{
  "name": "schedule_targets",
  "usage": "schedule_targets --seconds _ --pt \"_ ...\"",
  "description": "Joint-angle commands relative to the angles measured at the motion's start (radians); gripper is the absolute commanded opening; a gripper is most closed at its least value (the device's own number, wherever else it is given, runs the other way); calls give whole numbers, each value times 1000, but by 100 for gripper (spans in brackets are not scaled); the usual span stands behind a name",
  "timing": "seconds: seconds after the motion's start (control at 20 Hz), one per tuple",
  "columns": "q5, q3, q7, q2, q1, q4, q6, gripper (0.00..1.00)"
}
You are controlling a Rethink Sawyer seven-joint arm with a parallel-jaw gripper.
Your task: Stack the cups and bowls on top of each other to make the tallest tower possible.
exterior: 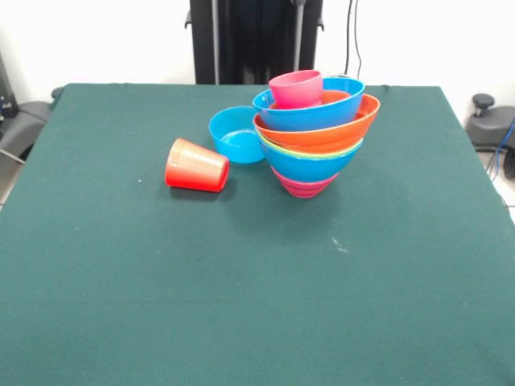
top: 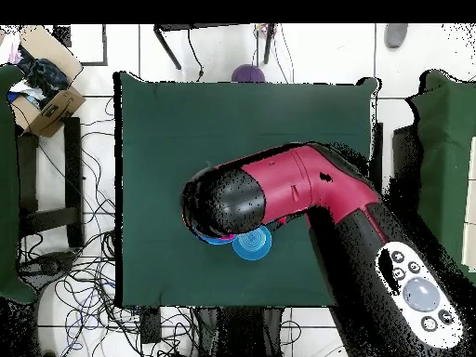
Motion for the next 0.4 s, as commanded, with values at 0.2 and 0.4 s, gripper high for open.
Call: schedule_targets --seconds 0.2,0.4 --pt "-6 -40 -132 -31 58 -120 179 100" --pt "-30 -71 -130 -12 82 -232 267 100"
